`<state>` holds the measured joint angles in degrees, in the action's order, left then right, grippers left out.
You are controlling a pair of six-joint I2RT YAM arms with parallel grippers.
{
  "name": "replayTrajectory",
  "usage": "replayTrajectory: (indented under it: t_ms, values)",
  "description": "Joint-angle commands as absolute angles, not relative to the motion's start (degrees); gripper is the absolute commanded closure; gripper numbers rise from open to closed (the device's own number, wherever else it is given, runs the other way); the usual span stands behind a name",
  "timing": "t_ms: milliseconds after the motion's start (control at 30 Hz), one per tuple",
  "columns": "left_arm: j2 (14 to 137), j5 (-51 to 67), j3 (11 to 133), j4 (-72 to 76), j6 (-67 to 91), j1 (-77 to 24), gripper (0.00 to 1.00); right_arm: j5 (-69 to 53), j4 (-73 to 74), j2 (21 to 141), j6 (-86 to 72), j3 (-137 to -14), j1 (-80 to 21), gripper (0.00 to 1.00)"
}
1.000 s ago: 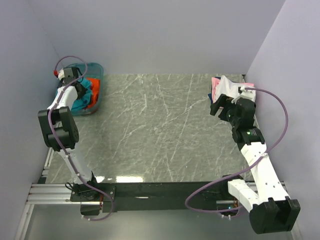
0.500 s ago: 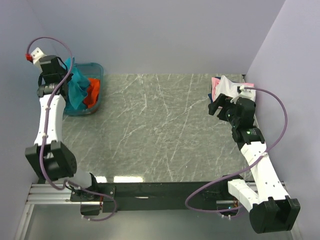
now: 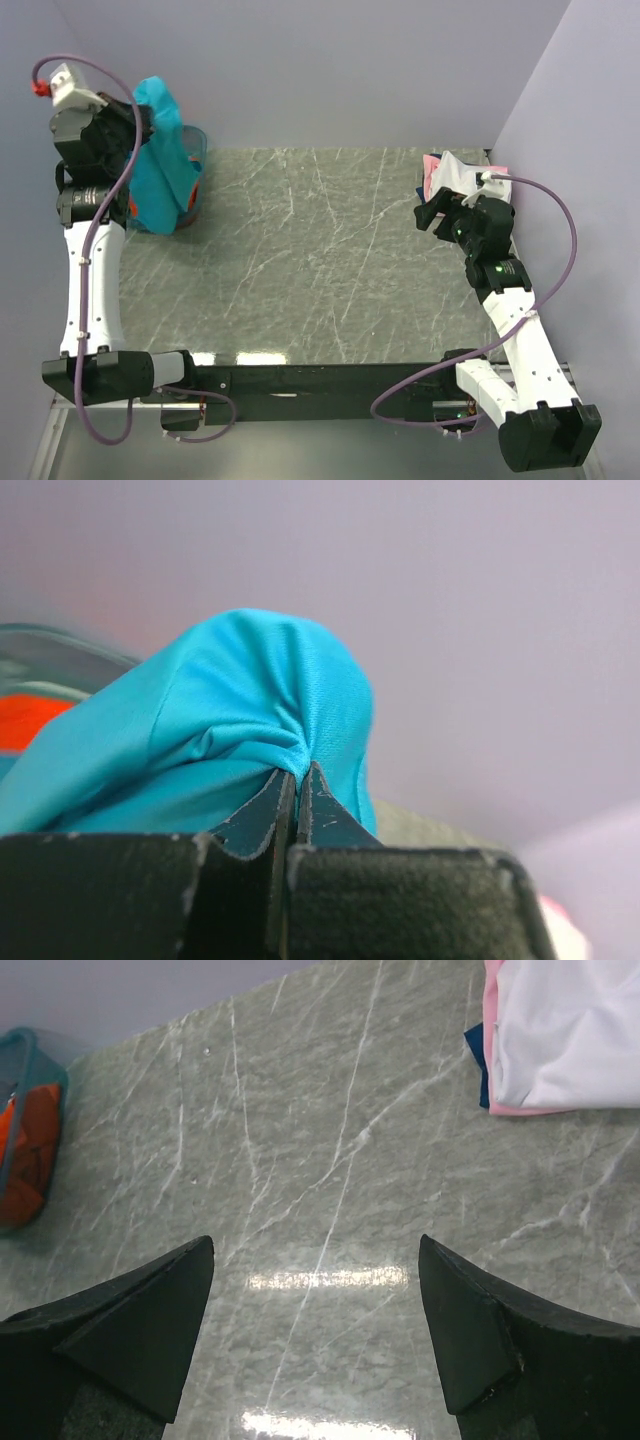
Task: Fold and stack the t-shirts
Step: Grab the tshirt from the pile, then move the tshirt to the center of the board
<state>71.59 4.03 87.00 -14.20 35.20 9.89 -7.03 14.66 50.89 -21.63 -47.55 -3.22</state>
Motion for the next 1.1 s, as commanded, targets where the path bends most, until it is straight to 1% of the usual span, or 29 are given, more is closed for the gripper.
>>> replayTrajectory:
  t_ms: [0,100,200,367,433,467,500,533,567,600,633,667,733,867,1000,1067]
  values:
    - [72.6,15.5,93.9,-10.7,35.4,5.4,1.0,-8.3,12.9,50.2,-22.6,-47.5,-3.0,0.11]
    - [73.0,17.4,98.4,-10.1,35.5,0.5,1.0,-8.7,13.8,49.9,-22.8,-47.8,-3.0,0.11]
    - [73.0,19.1,100.1,-6.6,38.1,-4.0,1.0,-8.5,14.4,49.0,-22.8,-47.4,-2.9,0.11]
    - [72.6,22.5,97.7,-0.9,48.0,-9.4,1.0,-7.9,15.7,47.6,-23.2,-46.7,-3.0,0.11]
    - [71.8,22.5,93.1,1.8,49.1,-11.8,1.0,-7.9,16.6,47.2,-23.7,-46.5,-3.0,0.11]
    - [71.8,21.7,91.4,1.1,50.3,-12.2,0.97,-7.9,16.9,47.1,-23.8,-46.4,-3.0,0.11]
    - [72.2,21.3,88.5,0.2,50.6,-12.3,0.9,-7.9,17.6,46.9,-23.8,-46.3,-3.0,0.11]
    - [72.7,20.5,87.2,-3.7,50.6,-12.4,0.71,-8.0,18.0,46.8,-23.7,-46.3,-3.0,0.11]
    - [73.6,18.9,85.6,-6.8,50.4,-12.3,0.64,-8.1,18.3,46.7,-23.6,-46.3,-3.0,0.11]
    - [75.5,16.4,84.7,-11.0,50.4,-12.3,0.48,-8.0,19.0,46.4,-23.6,-46.4,-3.0,0.11]
    - [76.5,14.1,83.6,-14.5,50.5,-12.3,0.4,-7.8,19.3,46.3,-23.5,-46.4,-3.1,0.12]
    - [77.6,10.8,81.0,-19.7,49.8,-12.3,0.35,-7.7,19.6,46.2,-23.1,-46.4,-3.0,0.11]
    - [79.7,9.2,78.1,-20.9,46.0,-12.6,0.26,-7.4,20.3,46.0,-22.6,-46.2,-3.0,0.11]
    - [79.5,5.4,71.7,-25.2,43.2,-13.3,0.24,-6.8,21.8,46.5,-20.8,-45.5,-3.0,0.11]
    - [74.7,3.2,65.6,-24.6,40.6,-14.6,0.26,-8.2,21.6,48.0,-20.7,-42.6,-3.0,0.11]
    - [73.7,3.9,63.5,-25.1,40.3,-14.9,0.27,-8.9,21.3,48.5,-21.1,-41.6,-3.3,0.11]
